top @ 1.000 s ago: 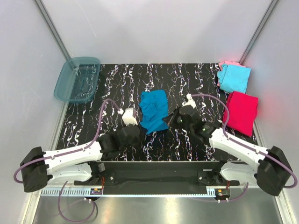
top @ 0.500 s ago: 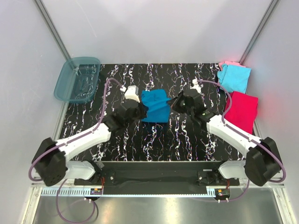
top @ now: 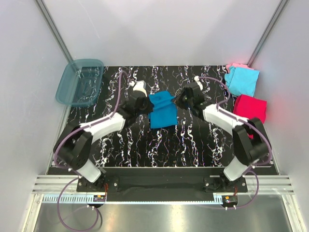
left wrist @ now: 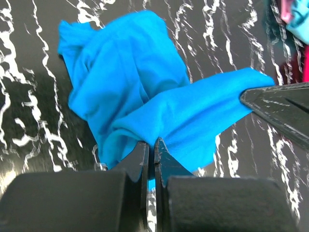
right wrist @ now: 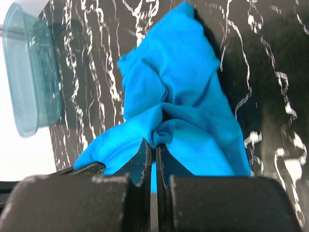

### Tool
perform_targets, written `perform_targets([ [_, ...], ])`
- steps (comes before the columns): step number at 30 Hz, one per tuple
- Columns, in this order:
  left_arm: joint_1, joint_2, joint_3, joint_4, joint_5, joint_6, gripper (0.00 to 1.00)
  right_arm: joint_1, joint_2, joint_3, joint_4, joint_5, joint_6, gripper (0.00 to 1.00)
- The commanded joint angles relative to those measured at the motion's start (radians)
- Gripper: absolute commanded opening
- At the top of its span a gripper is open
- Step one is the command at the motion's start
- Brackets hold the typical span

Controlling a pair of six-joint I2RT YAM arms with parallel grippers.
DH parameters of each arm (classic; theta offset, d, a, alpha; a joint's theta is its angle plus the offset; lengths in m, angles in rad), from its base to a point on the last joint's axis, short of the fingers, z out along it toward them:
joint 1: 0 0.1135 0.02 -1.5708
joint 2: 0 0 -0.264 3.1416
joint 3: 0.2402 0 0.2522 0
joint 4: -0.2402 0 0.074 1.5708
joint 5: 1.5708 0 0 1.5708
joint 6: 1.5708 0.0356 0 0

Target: Fold and stack the t-shirts

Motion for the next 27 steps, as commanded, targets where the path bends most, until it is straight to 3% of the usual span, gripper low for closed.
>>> perform_targets([
  [1, 0.061, 0.06, 0.088, -0.027, 0.001, 0.057, 0.0, -0.049, 0.079, 0.108, 0.069, 0.038, -0.01, 0.0],
  [18, 0.202, 0.386, 0.427, -0.095, 0.09, 0.097, 0.02, -0.124, 0.429, 0.411, 0.076, -0.063, 0.014, 0.0],
  [19, 0.205, 0.401, 0.468, -0.101, 0.101, 0.097, 0.07, -0.126, 0.439, 0.418, 0.078, -0.069, 0.016, 0.0],
  [20, 0.21, 0.427, 0.493, -0.102, 0.103, 0.103, 0.31, -0.127, 0.449, 0.428, 0.081, -0.074, 0.016, 0.0],
  [22, 0.211, 0.452, 0.556, -0.141, 0.093, 0.109, 0.58, -0.129, 0.477, 0.455, 0.089, -0.079, 0.01, 0.12],
  [23, 0.211, 0.464, 0.571, -0.148, 0.086, 0.119, 0.81, -0.129, 0.486, 0.461, 0.095, -0.08, 0.002, 0.2],
  [25, 0.213, 0.466, 0.605, -0.165, 0.067, 0.129, 0.98, -0.129, 0.5, 0.467, 0.121, -0.092, -0.005, 0.39],
  [27, 0.216, 0.458, 0.624, -0.174, 0.064, 0.145, 0.99, -0.129, 0.492, 0.461, 0.145, -0.092, -0.015, 0.45],
])
